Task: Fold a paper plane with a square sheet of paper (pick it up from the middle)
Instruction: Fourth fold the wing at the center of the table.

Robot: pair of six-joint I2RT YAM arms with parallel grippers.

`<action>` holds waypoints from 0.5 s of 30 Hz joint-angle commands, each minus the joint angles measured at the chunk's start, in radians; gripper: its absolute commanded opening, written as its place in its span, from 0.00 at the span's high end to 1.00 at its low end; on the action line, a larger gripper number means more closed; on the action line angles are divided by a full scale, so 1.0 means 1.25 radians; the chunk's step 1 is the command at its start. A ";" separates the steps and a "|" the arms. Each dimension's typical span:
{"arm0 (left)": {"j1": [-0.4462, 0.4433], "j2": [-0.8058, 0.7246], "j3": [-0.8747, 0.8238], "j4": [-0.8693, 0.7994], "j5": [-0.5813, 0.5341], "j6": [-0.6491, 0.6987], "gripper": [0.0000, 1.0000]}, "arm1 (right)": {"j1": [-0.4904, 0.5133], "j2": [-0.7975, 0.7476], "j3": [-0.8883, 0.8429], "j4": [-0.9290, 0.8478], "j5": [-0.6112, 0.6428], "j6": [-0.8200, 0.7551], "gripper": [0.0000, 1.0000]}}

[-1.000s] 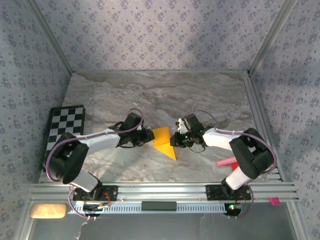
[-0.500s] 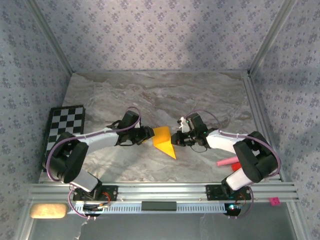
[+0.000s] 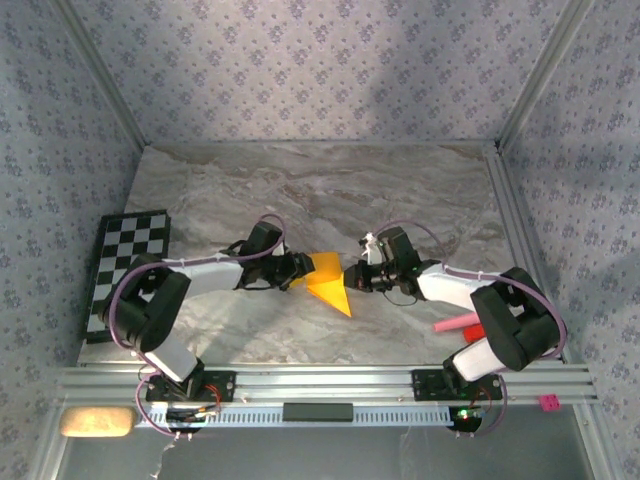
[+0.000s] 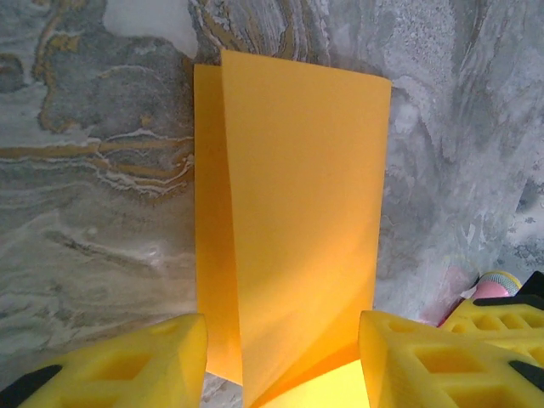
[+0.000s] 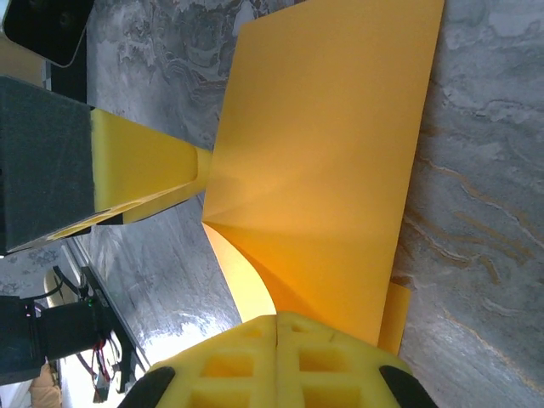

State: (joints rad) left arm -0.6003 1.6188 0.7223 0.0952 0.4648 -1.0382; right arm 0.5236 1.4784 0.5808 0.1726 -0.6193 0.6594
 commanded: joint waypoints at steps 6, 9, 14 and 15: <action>0.004 0.027 0.027 0.030 0.024 -0.008 0.53 | -0.012 -0.028 -0.023 0.022 -0.014 0.014 0.95; 0.004 0.034 0.030 0.038 0.026 -0.011 0.56 | -0.015 -0.033 -0.027 0.022 -0.013 0.015 0.95; 0.004 0.043 0.039 0.058 0.037 -0.016 0.63 | -0.019 -0.033 -0.032 0.017 -0.013 0.010 0.94; 0.004 0.044 0.040 0.062 0.038 -0.019 0.64 | -0.019 -0.034 -0.033 0.016 -0.013 0.009 0.94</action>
State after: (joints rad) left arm -0.6003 1.6585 0.7437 0.1329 0.4870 -1.0554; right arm 0.5076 1.4574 0.5514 0.1913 -0.6220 0.6666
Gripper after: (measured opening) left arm 0.365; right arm 0.063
